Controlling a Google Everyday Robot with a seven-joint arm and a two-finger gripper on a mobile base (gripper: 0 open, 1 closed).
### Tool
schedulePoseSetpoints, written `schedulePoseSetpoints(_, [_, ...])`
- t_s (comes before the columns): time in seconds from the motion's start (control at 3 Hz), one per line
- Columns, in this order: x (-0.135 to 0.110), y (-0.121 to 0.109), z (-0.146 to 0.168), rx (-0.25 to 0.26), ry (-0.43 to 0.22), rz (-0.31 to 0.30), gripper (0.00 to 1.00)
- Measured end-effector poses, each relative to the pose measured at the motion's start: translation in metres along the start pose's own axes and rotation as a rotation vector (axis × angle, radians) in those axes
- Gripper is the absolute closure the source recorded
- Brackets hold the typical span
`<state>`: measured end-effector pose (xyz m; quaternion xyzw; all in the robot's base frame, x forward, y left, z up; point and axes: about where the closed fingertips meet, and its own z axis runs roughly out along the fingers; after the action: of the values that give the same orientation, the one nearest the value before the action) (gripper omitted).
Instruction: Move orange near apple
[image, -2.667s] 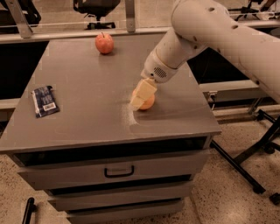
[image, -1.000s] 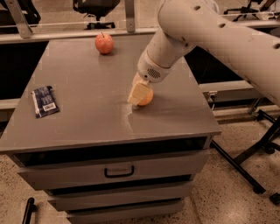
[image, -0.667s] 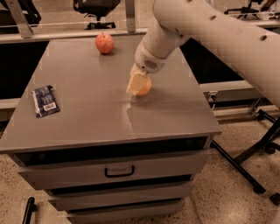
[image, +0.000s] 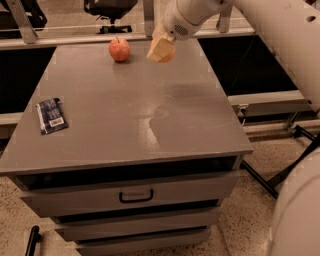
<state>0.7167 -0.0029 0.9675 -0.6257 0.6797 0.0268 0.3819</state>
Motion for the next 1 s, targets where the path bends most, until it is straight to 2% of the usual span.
schedulePoseSetpoints(0.33, [0.001, -0.033, 0.008, 0.063, -0.135, 0.051, 1.0])
schedulePoseSetpoints(0.67, [0.022, -0.058, 0.032, 0.136, -0.338, 0.174, 1.0])
schedulePoseSetpoints(1.0, [0.015, -0.079, 0.041, 0.217, -0.435, 0.218, 1.0])
